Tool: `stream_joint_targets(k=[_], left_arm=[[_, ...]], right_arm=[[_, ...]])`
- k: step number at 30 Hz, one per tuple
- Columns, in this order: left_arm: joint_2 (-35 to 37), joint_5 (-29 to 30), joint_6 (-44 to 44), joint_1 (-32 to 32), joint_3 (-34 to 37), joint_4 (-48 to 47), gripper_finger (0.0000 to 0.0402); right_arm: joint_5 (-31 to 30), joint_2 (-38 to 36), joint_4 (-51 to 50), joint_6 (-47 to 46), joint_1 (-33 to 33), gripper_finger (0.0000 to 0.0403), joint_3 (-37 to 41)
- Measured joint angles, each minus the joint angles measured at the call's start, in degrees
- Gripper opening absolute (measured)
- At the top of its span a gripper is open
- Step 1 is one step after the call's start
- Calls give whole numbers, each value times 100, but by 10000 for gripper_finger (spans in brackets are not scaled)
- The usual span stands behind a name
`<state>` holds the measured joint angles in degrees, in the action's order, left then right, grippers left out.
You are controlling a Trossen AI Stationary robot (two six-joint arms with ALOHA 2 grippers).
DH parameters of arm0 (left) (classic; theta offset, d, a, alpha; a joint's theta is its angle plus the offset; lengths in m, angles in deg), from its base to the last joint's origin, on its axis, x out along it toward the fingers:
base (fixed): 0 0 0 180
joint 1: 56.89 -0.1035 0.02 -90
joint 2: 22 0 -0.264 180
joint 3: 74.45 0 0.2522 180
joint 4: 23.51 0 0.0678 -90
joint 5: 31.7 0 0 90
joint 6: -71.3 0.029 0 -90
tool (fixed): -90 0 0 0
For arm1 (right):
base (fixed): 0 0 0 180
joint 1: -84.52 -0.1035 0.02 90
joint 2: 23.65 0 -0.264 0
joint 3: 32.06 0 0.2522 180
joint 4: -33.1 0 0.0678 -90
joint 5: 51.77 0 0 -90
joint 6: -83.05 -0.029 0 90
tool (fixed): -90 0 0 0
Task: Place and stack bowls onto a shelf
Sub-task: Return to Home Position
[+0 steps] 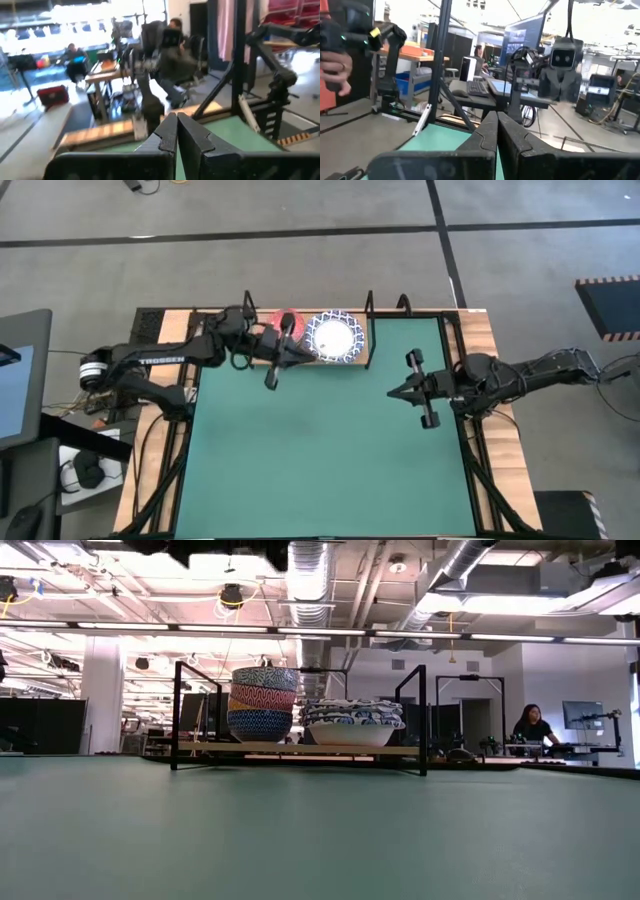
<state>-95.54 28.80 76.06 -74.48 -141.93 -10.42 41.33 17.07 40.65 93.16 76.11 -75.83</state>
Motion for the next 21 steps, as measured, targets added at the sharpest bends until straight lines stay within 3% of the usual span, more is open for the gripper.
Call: stream_joint_targets(k=[6, 10, 16, 21], left_arm=[[505, 137, -392, 17, 757, -14, 0], [1034, 219, 14, -70, 1108, 8, 0], [2088, 307, -338, -542, 2208, 159, 0], [2550, 306, -821, -527, 3027, 417, 0]], right_arm=[[92, 79, 847, -363, -11, 19, 643], [100, 67, 1269, -462, 49, 25, 1000], [184, -563, 1375, -579, 189, 21, 1593], [178, -1125, 1821, -1015, 216, 22, 2236]])
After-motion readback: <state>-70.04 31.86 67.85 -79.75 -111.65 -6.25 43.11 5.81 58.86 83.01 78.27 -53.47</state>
